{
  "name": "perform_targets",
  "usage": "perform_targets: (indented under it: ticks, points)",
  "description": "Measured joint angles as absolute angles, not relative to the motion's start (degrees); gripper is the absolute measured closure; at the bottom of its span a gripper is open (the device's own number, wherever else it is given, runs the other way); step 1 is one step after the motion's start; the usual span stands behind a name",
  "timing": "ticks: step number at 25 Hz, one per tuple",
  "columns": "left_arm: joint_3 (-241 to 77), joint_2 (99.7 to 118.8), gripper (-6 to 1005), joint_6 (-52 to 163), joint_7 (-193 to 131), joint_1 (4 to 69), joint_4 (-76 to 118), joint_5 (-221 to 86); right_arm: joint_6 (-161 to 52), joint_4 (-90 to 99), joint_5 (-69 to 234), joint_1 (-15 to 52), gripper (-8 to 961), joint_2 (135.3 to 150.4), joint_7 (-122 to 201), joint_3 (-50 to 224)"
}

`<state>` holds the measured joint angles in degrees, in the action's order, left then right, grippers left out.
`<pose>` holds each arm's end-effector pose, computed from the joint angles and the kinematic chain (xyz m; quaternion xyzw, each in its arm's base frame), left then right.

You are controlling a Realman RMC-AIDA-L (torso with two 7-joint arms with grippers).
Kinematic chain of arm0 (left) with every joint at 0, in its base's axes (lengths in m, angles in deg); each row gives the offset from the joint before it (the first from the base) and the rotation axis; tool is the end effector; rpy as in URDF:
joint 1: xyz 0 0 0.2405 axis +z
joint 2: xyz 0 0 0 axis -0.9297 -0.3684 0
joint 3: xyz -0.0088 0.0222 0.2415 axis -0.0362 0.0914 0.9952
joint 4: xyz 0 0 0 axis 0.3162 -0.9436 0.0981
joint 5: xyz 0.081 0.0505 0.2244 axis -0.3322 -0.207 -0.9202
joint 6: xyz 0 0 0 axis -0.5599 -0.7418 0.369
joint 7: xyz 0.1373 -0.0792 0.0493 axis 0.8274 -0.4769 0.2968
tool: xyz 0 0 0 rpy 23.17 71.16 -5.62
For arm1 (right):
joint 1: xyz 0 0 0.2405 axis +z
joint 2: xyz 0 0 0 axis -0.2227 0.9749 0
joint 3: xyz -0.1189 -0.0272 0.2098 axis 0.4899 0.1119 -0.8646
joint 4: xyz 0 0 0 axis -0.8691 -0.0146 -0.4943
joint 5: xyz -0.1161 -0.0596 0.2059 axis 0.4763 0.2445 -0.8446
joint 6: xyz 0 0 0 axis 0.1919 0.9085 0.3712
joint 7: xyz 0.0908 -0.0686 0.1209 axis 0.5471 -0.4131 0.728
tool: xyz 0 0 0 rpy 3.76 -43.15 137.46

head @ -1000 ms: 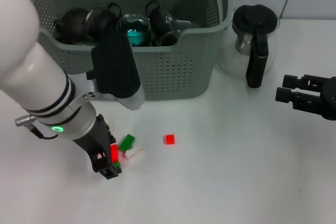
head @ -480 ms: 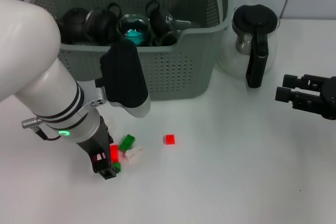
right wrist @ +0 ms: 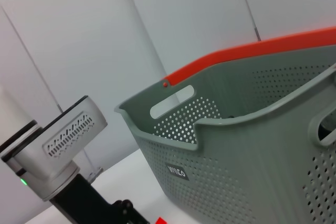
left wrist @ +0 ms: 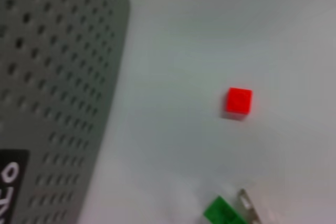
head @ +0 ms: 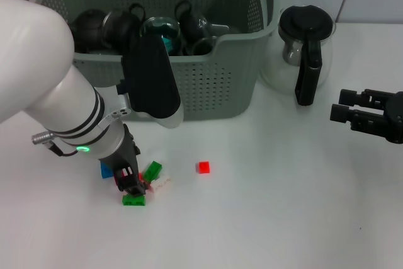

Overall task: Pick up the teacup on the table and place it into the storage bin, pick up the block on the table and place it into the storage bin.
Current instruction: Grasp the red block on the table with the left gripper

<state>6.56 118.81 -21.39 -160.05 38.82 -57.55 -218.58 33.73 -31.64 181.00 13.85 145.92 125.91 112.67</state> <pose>-0.1747 0.3581 -0.0619 -0.9388 -0.0941 0.2948 0.1514 0.2847 0.3438 0.0386 -0.8979 0.2993 0.2944 0.1323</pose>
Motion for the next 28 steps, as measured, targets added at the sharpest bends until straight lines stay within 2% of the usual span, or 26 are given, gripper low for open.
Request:
perform_targets:
  ticks: [28]
  points:
    - [8.28,118.72,311,-17.95,-164.02,37.45,-54.25,-219.66,33.76,-31.64,181.0,13.56,347,145.91,125.91,112.56]
